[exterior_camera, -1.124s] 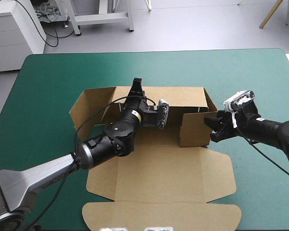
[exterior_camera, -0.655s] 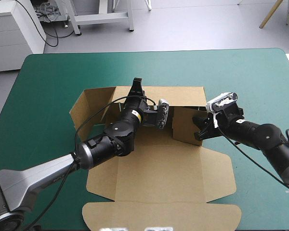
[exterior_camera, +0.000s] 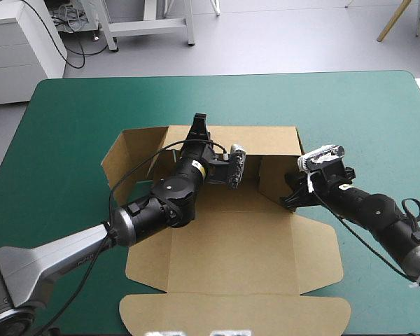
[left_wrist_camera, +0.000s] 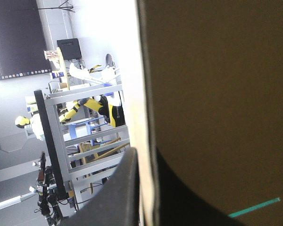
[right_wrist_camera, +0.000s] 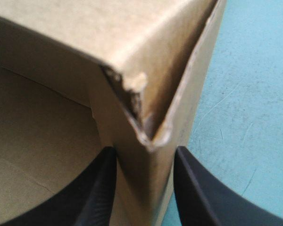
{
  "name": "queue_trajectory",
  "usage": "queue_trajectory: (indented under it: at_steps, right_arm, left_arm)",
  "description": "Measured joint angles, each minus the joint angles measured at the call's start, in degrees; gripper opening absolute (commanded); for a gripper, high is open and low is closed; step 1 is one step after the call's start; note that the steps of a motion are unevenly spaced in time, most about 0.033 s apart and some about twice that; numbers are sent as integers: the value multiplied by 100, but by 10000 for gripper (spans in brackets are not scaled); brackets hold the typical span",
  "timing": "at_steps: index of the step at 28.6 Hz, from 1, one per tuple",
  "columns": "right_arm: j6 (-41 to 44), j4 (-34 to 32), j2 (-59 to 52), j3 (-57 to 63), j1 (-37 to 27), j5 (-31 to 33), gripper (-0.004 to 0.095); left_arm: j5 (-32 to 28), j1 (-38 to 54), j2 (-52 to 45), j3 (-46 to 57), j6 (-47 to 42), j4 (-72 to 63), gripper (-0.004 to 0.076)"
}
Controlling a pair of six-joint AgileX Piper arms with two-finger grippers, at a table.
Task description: Fold the box
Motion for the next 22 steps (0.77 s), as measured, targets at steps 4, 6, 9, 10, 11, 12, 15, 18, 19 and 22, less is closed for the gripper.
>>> queue_trajectory:
  at_steps: [4, 6, 9, 10, 11, 12, 15, 18, 19, 22]
  right_arm:
    - [-40, 69, 67, 0, 13, -14, 276]
    - [-92, 99, 190, 5, 51, -36, 142]
    - [-133, 170, 304, 5, 51, -107, -15]
    - [-139, 176, 304, 5, 51, -137, -16]
    - [-139, 186, 304, 5, 51, -161, -18]
    - [-139, 199, 304, 5, 51, -190, -19]
    - [-139, 230, 315, 5, 51, -271, -19]
    - [-134, 265, 315, 5, 51, -305, -19]
    - [-134, 281, 315, 5, 51, -309, -19]
    - [-134, 294, 327, 5, 51, -371, -19]
  left_arm:
    - [0, 0, 0, 0, 0, 4, -10]
    - [0, 0, 0, 0, 0, 11, -10]
    - [-5, 0, 0, 0, 0, 11, -8]
    - [-5, 0, 0, 0, 0, 11, -8]
    - [-12, 0, 0, 0, 0, 11, -8]
    - [-19, 0, 0, 0, 0, 11, 0]
    - [-23, 0, 0, 0, 0, 5, 62]
    - [24, -46, -6, 0, 0, -56, 162]
    - [52, -72, -18, 0, 0, -99, 207]
    - [130, -224, -77, 40, -40, -233, 333]
